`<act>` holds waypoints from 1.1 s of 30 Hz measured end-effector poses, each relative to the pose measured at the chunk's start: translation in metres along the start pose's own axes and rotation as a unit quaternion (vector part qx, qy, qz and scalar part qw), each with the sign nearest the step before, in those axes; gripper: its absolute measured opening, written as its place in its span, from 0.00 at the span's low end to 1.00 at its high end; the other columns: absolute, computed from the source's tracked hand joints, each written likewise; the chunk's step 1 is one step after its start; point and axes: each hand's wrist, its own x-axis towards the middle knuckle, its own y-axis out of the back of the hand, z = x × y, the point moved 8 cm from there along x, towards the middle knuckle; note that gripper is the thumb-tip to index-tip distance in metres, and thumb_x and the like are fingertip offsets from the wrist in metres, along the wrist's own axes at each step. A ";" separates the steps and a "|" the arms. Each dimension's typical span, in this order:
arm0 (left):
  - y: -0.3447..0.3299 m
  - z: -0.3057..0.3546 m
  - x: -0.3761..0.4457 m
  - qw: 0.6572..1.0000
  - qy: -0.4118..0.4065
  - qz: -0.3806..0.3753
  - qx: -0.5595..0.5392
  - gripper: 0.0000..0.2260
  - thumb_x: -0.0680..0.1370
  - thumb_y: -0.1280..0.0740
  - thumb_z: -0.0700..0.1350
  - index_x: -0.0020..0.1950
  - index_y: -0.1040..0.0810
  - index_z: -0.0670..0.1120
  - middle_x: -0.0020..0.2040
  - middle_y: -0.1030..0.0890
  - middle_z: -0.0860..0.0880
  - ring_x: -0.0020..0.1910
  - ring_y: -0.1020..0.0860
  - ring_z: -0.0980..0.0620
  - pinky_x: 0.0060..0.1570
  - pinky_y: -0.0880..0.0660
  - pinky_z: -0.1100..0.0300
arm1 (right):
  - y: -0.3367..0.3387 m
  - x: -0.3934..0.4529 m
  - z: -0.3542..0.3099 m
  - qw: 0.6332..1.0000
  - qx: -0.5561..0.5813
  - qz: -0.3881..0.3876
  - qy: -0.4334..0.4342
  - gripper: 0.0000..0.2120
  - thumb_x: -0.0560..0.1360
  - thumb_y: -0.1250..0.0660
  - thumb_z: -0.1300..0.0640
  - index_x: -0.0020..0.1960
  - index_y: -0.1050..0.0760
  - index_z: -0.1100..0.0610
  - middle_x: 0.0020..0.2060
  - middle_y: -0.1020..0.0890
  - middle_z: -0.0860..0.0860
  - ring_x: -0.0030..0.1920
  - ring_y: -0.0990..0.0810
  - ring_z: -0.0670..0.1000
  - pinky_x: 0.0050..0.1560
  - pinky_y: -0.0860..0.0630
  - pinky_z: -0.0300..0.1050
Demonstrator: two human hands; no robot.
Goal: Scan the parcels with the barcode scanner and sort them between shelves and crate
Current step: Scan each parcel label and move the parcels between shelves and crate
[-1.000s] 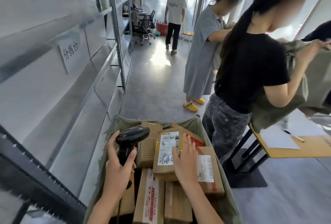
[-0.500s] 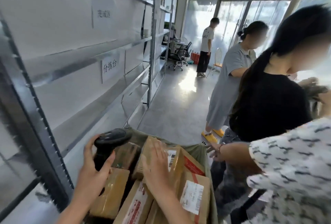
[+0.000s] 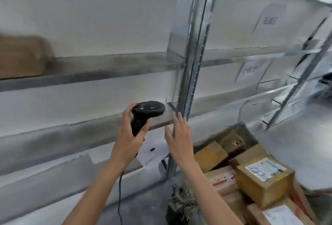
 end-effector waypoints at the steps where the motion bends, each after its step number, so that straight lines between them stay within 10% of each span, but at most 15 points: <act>1: 0.028 -0.001 -0.006 1.000 0.001 0.024 0.008 0.26 0.81 0.33 0.40 0.70 0.39 0.62 0.52 0.20 0.46 0.32 0.22 0.54 0.32 0.24 0.61 | -0.017 -0.002 -0.020 1.000 0.006 -0.014 0.016 0.27 0.84 0.44 0.47 0.81 0.46 0.51 0.81 0.47 0.50 0.81 0.52 0.51 0.80 0.57 0.50; 14: 0.382 -0.043 -0.160 0.971 0.072 0.211 0.085 0.29 0.81 0.33 0.41 0.71 0.42 0.67 0.59 0.22 0.49 0.37 0.20 0.55 0.35 0.23 0.62 | -0.251 -0.116 -0.293 0.969 0.032 -0.203 0.136 0.29 0.84 0.45 0.47 0.81 0.47 0.54 0.81 0.45 0.54 0.81 0.50 0.56 0.78 0.50 0.57; 33: 0.703 -0.057 -0.187 0.884 0.012 0.446 0.138 0.30 0.81 0.33 0.41 0.68 0.41 0.72 0.48 0.19 0.49 0.33 0.21 0.51 0.35 0.20 0.58 | -0.395 -0.140 -0.628 0.921 0.072 -0.215 0.316 0.30 0.84 0.47 0.43 0.82 0.54 0.47 0.81 0.56 0.48 0.81 0.60 0.52 0.79 0.61 0.51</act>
